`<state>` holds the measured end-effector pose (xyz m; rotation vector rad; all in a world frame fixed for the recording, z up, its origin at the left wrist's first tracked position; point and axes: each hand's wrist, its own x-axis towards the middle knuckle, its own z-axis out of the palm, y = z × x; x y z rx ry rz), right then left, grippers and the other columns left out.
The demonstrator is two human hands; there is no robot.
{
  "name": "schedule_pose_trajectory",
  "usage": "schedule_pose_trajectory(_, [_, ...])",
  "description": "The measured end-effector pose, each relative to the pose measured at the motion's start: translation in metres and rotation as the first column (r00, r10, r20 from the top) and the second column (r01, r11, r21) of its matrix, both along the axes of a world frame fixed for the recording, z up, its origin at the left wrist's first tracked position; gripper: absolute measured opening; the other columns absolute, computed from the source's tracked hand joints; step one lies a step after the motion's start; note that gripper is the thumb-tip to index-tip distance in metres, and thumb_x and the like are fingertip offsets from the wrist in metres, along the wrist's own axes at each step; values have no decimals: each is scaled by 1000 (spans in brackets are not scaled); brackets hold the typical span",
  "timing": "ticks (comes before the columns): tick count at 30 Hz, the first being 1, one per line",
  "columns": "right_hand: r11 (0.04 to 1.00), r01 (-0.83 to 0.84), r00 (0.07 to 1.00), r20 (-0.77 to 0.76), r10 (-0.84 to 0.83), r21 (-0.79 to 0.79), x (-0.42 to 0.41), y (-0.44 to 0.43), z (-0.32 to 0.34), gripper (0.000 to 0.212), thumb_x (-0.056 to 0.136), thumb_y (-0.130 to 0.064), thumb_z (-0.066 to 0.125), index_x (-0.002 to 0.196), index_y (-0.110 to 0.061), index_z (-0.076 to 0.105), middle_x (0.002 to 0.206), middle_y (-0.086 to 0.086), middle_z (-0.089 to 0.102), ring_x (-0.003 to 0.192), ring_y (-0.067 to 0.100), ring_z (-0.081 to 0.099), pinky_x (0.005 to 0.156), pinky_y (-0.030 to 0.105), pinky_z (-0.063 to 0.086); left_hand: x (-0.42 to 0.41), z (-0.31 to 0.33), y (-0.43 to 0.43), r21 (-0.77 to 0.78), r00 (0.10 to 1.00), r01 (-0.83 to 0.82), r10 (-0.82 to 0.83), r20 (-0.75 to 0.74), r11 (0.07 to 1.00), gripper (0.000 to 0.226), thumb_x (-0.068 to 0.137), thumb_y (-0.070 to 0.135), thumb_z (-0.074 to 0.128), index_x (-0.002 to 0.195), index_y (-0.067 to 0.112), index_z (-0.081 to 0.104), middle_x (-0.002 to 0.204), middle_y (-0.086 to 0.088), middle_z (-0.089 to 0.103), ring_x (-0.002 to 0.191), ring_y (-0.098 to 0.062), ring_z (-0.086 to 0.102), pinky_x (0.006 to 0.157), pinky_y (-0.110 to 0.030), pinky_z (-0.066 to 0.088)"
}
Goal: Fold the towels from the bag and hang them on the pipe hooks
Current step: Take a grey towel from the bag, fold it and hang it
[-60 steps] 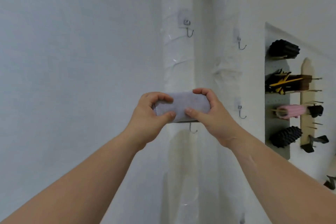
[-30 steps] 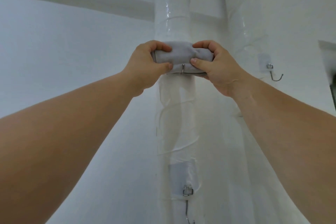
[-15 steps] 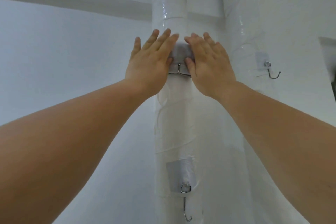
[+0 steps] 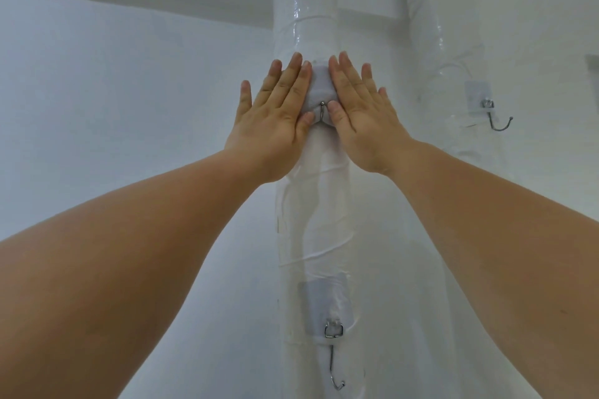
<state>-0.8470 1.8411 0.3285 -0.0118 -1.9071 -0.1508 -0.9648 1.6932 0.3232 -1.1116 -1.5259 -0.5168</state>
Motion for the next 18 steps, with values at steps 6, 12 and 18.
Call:
schedule_pose_trajectory(6, [977, 214, 976, 48, -213, -1, 12, -12, -1, 59, 107, -46, 16, 157, -38, -15, 167, -14, -17, 155, 22, -15, 125, 51, -3, 11, 2, -11, -69, 989, -145, 146, 5, 987, 66, 104, 55, 8, 157, 28, -21, 167, 12, -24, 154, -13, -22, 125, -52, -12])
schedule_pose_trajectory(12, [959, 279, 959, 73, -275, -44, 24, -29, -2, 65, 107, -44, 21, 158, -30, -16, 167, -9, -20, 154, 21, -18, 125, 51, -7, 26, -7, -20, -99, 968, -243, 248, 42, 965, 74, 102, 61, 8, 156, 25, -27, 166, 7, -30, 153, -15, -27, 123, -54, -16])
schedule_pose_trajectory(18, [938, 343, 937, 86, -339, -38, 39, -40, -12, 67, 106, -45, 22, 158, -26, -18, 166, -8, -23, 153, 22, -22, 123, 53, -11, 33, -16, -46, -115, 957, -280, 286, 36, 953, 85, 98, 67, 16, 156, 23, -27, 165, 7, -32, 152, -16, -28, 122, -57, -15])
